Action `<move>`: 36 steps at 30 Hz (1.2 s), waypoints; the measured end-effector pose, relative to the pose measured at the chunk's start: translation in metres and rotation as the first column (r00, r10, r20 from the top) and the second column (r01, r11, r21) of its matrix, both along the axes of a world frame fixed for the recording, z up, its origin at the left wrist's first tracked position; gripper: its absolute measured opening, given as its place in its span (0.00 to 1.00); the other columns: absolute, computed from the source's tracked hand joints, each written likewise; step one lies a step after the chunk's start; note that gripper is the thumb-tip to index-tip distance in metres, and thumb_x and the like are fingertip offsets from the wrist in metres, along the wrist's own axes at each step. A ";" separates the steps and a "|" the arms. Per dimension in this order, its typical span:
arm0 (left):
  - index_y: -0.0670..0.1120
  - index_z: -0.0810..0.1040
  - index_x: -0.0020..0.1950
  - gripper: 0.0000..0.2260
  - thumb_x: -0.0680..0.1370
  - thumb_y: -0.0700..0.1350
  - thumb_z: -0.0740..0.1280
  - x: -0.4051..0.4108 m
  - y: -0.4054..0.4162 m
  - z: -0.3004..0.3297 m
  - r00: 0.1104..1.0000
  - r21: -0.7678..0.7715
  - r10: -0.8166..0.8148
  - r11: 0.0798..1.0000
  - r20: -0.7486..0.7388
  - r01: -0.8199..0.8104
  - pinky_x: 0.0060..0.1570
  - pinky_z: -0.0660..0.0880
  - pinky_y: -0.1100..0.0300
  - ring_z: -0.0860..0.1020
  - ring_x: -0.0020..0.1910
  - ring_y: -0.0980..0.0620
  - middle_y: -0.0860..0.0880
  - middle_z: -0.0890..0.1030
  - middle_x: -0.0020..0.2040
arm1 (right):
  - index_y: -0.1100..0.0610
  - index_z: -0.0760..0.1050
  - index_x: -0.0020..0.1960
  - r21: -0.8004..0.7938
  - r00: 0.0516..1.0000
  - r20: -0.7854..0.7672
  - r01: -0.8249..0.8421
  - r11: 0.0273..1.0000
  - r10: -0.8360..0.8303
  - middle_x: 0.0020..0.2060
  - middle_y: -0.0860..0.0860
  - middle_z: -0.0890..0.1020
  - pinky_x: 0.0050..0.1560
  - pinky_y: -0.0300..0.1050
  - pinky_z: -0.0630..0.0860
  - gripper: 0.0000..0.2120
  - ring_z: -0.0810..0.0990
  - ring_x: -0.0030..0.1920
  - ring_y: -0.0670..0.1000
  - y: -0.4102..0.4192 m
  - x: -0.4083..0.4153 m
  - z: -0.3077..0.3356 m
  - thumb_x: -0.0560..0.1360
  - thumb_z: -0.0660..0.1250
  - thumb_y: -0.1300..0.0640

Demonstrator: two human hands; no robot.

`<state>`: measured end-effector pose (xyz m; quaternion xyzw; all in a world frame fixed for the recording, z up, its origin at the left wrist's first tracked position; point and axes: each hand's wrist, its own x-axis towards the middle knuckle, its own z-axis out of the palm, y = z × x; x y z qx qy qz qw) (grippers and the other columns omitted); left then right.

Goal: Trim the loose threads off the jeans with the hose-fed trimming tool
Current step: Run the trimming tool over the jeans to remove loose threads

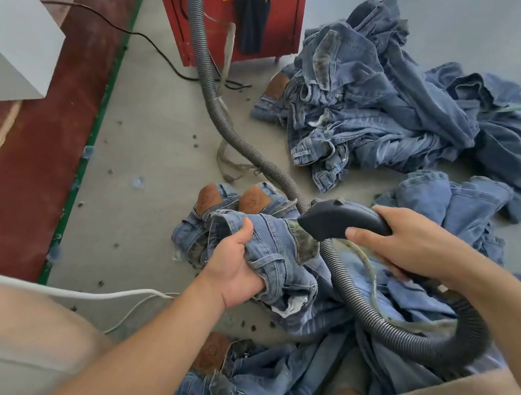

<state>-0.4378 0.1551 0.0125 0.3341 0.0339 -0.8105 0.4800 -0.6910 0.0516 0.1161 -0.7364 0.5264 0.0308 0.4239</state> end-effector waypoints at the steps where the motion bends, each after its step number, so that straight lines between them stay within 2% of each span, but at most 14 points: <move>1: 0.34 0.75 0.71 0.32 0.85 0.61 0.53 0.000 -0.002 -0.001 1.000 0.012 0.017 1.000 -0.010 -0.017 0.60 0.78 0.38 0.78 0.67 0.33 0.33 0.76 0.70 | 0.44 0.75 0.46 0.036 0.997 0.014 -0.083 0.996 0.082 0.28 0.46 0.81 0.26 0.38 0.75 0.12 0.79 0.24 0.47 0.001 -0.004 0.004 0.77 0.69 0.36; 5: 0.35 0.69 0.76 0.37 0.84 0.65 0.51 0.003 -0.004 -0.001 0.998 -0.003 -0.045 0.999 -0.036 0.044 0.70 0.71 0.38 0.74 0.71 0.33 0.32 0.72 0.74 | 0.40 0.74 0.49 -0.051 0.934 -0.101 -0.348 0.936 0.342 0.37 0.37 0.81 0.34 0.37 0.71 0.13 0.80 0.36 0.40 0.019 0.011 -0.002 0.76 0.68 0.32; 9: 0.37 0.72 0.75 0.35 0.85 0.64 0.49 0.011 -0.003 -0.002 0.993 -0.019 -0.114 0.993 0.020 0.114 0.72 0.68 0.37 0.72 0.72 0.33 0.33 0.73 0.73 | 0.41 0.73 0.46 -0.205 0.974 -0.055 -0.226 0.952 0.219 0.33 0.42 0.79 0.34 0.40 0.68 0.11 0.78 0.36 0.36 0.019 0.026 -0.012 0.77 0.69 0.35; 12: 0.38 0.78 0.70 0.34 0.86 0.62 0.48 0.013 -0.004 0.001 0.992 -0.067 -0.129 0.989 0.013 0.130 0.65 0.76 0.41 0.76 0.70 0.37 0.36 0.77 0.70 | 0.39 0.72 0.44 -0.245 0.986 -0.037 -0.168 0.955 0.164 0.31 0.42 0.79 0.34 0.39 0.69 0.10 0.79 0.34 0.36 0.005 0.016 -0.001 0.75 0.70 0.35; 16: 0.35 0.73 0.73 0.36 0.85 0.64 0.48 0.014 -0.008 0.008 0.989 -0.097 -0.150 0.984 -0.014 0.148 0.73 0.68 0.38 0.70 0.74 0.34 0.33 0.70 0.75 | 0.36 0.75 0.47 -0.126 0.940 -0.019 -0.340 0.932 0.340 0.34 0.38 0.82 0.37 0.40 0.73 0.10 0.80 0.33 0.41 0.008 0.006 0.016 0.71 0.69 0.34; 19: 0.37 0.74 0.74 0.35 0.84 0.64 0.52 0.013 -0.009 0.013 0.976 -0.081 -0.215 0.973 0.029 0.216 0.75 0.66 0.41 0.71 0.74 0.35 0.34 0.71 0.75 | 0.33 0.73 0.54 -0.232 0.894 -0.092 -0.448 0.863 0.439 0.35 0.38 0.80 0.40 0.43 0.76 0.16 0.78 0.35 0.40 0.031 0.025 0.009 0.71 0.64 0.28; 21: 0.38 0.74 0.74 0.32 0.83 0.62 0.56 0.016 -0.011 0.016 0.964 -0.050 -0.243 0.967 0.105 0.250 0.73 0.65 0.48 0.72 0.71 0.39 0.37 0.72 0.74 | 0.39 0.74 0.56 -0.360 0.914 -0.026 -0.386 0.849 0.405 0.36 0.40 0.81 0.41 0.46 0.79 0.20 0.79 0.35 0.40 0.036 0.035 0.007 0.72 0.64 0.28; 23: 0.39 0.71 0.76 0.30 0.84 0.60 0.56 0.024 -0.015 0.023 0.959 -0.047 -0.245 0.966 0.140 0.254 0.75 0.58 0.48 0.67 0.72 0.41 0.39 0.68 0.76 | 0.41 0.75 0.55 -0.428 0.947 0.088 -0.244 0.870 0.308 0.35 0.40 0.81 0.39 0.45 0.78 0.21 0.79 0.34 0.40 0.023 0.030 0.014 0.71 0.64 0.28; 26: 0.35 0.68 0.77 0.41 0.82 0.69 0.50 0.031 -0.019 0.030 0.974 -0.082 -0.225 0.971 -0.014 0.223 0.79 0.52 0.36 0.64 0.77 0.32 0.32 0.65 0.77 | 0.39 0.74 0.52 -0.410 0.961 0.049 -0.230 0.883 0.273 0.34 0.39 0.80 0.38 0.46 0.75 0.18 0.79 0.35 0.41 0.005 0.011 0.029 0.69 0.64 0.29; 28: 0.34 0.64 0.79 0.49 0.78 0.75 0.49 0.026 -0.015 0.033 0.966 -0.128 -0.232 0.968 -0.116 0.217 0.79 0.54 0.35 0.63 0.78 0.31 0.30 0.64 0.78 | 0.35 0.72 0.52 -0.355 0.930 -0.081 -0.364 0.861 0.359 0.36 0.37 0.80 0.39 0.46 0.76 0.18 0.79 0.36 0.40 0.012 0.011 0.028 0.68 0.61 0.27; 30: 0.33 0.66 0.78 0.53 0.75 0.78 0.48 0.019 -0.010 0.029 0.965 -0.114 -0.233 0.969 -0.122 0.220 0.77 0.61 0.39 0.66 0.76 0.33 0.31 0.67 0.77 | 0.35 0.70 0.58 -0.334 0.880 -0.179 -0.474 0.814 0.439 0.36 0.39 0.80 0.41 0.48 0.78 0.24 0.78 0.38 0.43 0.032 0.027 0.016 0.68 0.56 0.25; 33: 0.38 0.75 0.73 0.43 0.80 0.73 0.52 0.015 0.001 0.019 0.976 -0.012 -0.211 0.977 0.052 0.212 0.78 0.60 0.41 0.71 0.74 0.37 0.35 0.72 0.74 | 0.37 0.68 0.60 -0.382 0.895 -0.084 -0.435 0.815 0.439 0.39 0.41 0.80 0.41 0.49 0.78 0.26 0.78 0.38 0.45 0.042 0.045 0.005 0.69 0.54 0.24; 34: 0.39 0.75 0.74 0.35 0.83 0.67 0.55 0.015 0.004 0.017 0.970 -0.011 -0.213 0.976 0.113 0.216 0.78 0.59 0.40 0.71 0.73 0.37 0.37 0.72 0.74 | 0.37 0.69 0.60 -0.404 0.910 -0.048 -0.394 0.825 0.411 0.39 0.40 0.81 0.42 0.49 0.78 0.25 0.78 0.38 0.45 0.037 0.044 0.005 0.70 0.56 0.25; 36: 0.39 0.76 0.72 0.23 0.82 0.51 0.63 0.019 0.009 0.016 0.942 -0.027 -0.253 0.964 0.220 0.265 0.72 0.68 0.39 0.76 0.67 0.38 0.37 0.76 0.69 | 0.39 0.70 0.60 -0.436 0.944 -0.001 -0.298 0.849 0.330 0.41 0.40 0.82 0.44 0.50 0.79 0.22 0.80 0.40 0.45 0.018 0.032 0.008 0.72 0.61 0.28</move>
